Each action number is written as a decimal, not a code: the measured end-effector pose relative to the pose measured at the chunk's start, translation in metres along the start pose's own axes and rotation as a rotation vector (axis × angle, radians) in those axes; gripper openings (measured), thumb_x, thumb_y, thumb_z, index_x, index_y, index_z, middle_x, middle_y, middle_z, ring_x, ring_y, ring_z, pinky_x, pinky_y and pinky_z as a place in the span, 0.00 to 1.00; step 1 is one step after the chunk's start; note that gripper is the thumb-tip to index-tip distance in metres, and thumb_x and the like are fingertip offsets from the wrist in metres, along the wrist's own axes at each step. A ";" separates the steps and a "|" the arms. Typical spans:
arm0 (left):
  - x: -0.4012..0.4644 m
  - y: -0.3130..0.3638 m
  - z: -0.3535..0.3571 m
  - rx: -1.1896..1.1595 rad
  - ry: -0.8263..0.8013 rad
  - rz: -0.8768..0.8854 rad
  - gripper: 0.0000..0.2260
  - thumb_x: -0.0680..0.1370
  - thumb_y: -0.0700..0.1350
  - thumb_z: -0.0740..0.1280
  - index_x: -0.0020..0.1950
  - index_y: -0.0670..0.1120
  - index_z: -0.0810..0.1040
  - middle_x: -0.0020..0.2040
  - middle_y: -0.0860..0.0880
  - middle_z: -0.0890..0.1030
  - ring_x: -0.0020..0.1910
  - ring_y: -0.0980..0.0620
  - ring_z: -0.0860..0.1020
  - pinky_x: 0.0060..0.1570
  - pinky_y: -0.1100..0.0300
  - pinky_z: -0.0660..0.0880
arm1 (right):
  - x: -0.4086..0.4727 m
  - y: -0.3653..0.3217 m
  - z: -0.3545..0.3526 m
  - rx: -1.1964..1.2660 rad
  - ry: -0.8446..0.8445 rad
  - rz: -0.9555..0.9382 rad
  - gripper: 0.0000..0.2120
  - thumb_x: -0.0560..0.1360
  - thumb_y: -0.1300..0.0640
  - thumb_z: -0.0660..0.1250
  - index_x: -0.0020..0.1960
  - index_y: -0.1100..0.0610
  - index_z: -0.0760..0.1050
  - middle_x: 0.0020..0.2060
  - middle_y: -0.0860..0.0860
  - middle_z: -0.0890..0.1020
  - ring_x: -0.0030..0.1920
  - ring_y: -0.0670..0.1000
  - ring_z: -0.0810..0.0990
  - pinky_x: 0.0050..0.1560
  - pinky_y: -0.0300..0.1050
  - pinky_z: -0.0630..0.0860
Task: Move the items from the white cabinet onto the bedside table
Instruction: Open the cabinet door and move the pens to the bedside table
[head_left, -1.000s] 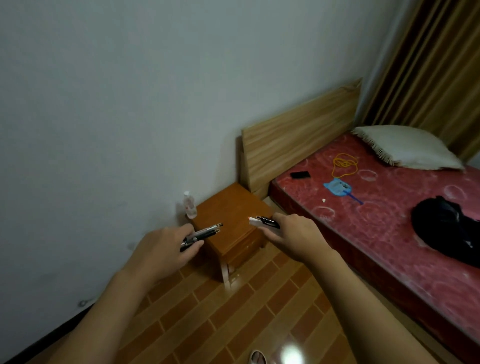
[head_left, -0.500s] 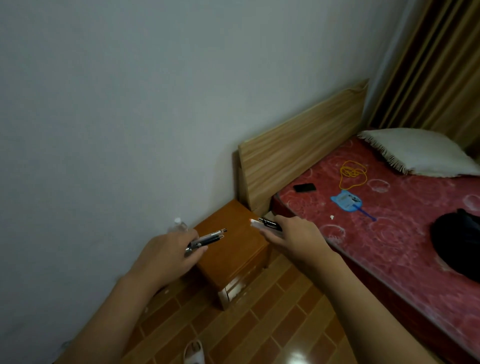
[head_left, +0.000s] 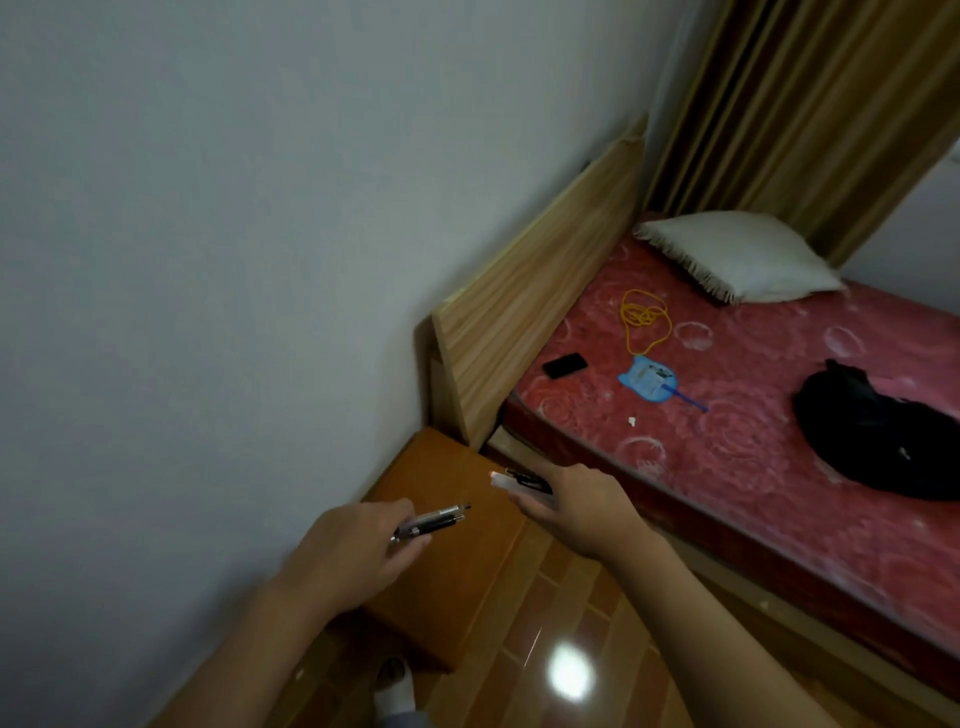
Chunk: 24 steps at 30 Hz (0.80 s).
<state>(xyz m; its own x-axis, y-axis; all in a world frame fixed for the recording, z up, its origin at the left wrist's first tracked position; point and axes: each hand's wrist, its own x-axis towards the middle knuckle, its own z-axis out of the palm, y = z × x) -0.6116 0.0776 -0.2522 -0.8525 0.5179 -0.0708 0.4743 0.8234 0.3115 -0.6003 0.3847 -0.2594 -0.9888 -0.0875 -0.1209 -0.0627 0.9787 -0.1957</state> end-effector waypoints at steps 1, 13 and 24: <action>0.011 -0.012 0.000 0.001 -0.022 0.027 0.13 0.79 0.65 0.60 0.46 0.57 0.70 0.35 0.56 0.75 0.33 0.57 0.74 0.34 0.60 0.73 | 0.010 -0.006 0.002 -0.001 -0.021 0.030 0.29 0.78 0.25 0.50 0.52 0.48 0.75 0.36 0.46 0.77 0.33 0.46 0.75 0.34 0.47 0.74; 0.119 -0.079 0.053 -0.070 -0.282 0.199 0.09 0.81 0.64 0.59 0.49 0.60 0.67 0.38 0.59 0.73 0.33 0.61 0.71 0.31 0.65 0.62 | 0.090 0.000 0.060 0.056 -0.208 0.234 0.28 0.77 0.24 0.52 0.49 0.48 0.74 0.38 0.46 0.80 0.36 0.47 0.78 0.37 0.48 0.77; 0.219 -0.090 0.147 -0.064 -0.405 0.238 0.07 0.82 0.61 0.59 0.51 0.60 0.67 0.43 0.59 0.73 0.34 0.60 0.69 0.30 0.66 0.58 | 0.172 0.076 0.162 0.145 -0.332 0.250 0.31 0.76 0.23 0.49 0.49 0.47 0.74 0.38 0.46 0.79 0.36 0.48 0.78 0.39 0.52 0.79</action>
<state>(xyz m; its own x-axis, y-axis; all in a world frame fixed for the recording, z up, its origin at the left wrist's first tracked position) -0.8091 0.1508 -0.4352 -0.5613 0.7498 -0.3503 0.6207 0.6614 0.4210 -0.7537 0.4137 -0.4529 -0.8726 0.0702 -0.4834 0.2156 0.9433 -0.2523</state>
